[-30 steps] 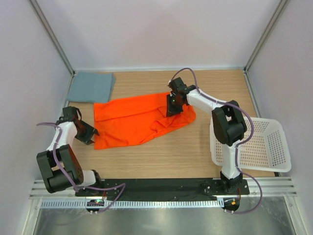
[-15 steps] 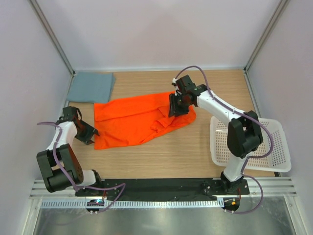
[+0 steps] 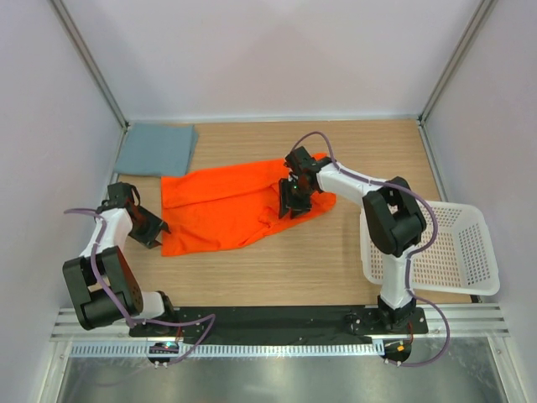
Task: Fold and stack the t-shirts
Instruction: Fold the tshirt
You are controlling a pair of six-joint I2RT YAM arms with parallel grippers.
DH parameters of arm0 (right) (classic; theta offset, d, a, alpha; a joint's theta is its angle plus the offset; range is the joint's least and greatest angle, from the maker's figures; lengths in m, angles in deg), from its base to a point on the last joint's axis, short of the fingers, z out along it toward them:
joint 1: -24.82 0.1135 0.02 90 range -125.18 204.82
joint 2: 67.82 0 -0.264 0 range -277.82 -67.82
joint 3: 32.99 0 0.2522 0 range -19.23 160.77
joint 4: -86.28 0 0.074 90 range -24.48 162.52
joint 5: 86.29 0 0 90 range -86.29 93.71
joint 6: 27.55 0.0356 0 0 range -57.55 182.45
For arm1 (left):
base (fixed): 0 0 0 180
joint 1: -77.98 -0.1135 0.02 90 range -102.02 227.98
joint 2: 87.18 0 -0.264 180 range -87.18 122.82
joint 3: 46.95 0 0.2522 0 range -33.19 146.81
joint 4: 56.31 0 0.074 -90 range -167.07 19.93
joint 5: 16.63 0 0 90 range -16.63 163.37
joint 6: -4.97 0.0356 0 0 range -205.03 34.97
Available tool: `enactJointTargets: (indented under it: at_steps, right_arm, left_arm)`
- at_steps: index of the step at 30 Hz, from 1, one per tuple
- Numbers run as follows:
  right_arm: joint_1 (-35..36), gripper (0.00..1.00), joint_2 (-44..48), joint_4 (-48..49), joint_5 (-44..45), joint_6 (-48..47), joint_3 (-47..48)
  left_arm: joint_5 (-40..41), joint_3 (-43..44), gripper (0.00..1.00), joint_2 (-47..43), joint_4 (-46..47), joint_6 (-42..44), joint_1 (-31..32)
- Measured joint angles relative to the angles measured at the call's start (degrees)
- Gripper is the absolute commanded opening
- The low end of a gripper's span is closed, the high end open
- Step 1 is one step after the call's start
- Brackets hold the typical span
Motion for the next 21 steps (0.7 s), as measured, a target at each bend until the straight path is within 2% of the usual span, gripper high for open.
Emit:
enactJointTargets:
  at_steps: [9, 16, 18, 19, 21]
  right_arm:
    - [-0.1, 0.41, -3.3, 1.5, -0.5, 1.8, 0.9]
    - [-0.1, 0.29, -4.5, 1.3, -0.2, 2.4, 3.1]
    - [-0.1, 0.29, -4.5, 0.7, 0.1, 2.5, 3.8]
    - [-0.1, 0.27, -4.5, 0.3, 0.3, 2.5, 4.2]
    - [-0.1, 0.15, -4.5, -0.3, 0.6, 2.4, 4.9]
  left_arm:
    - [0.0, 0.3, 0.45, 1.7, 0.0, 0.9, 0.0]
    - [0.0, 0.3, 0.45, 2.5, 0.1, 1.0, 0.0]
    - [0.0, 0.3, 0.45, 2.8, 0.2, 1.0, 0.0]
    - [0.0, 0.4, 0.45, 3.1, 0.2, 1.1, 0.0]
    - [0.0, 0.5, 0.45, 3.6, 0.3, 1.1, 0.0]
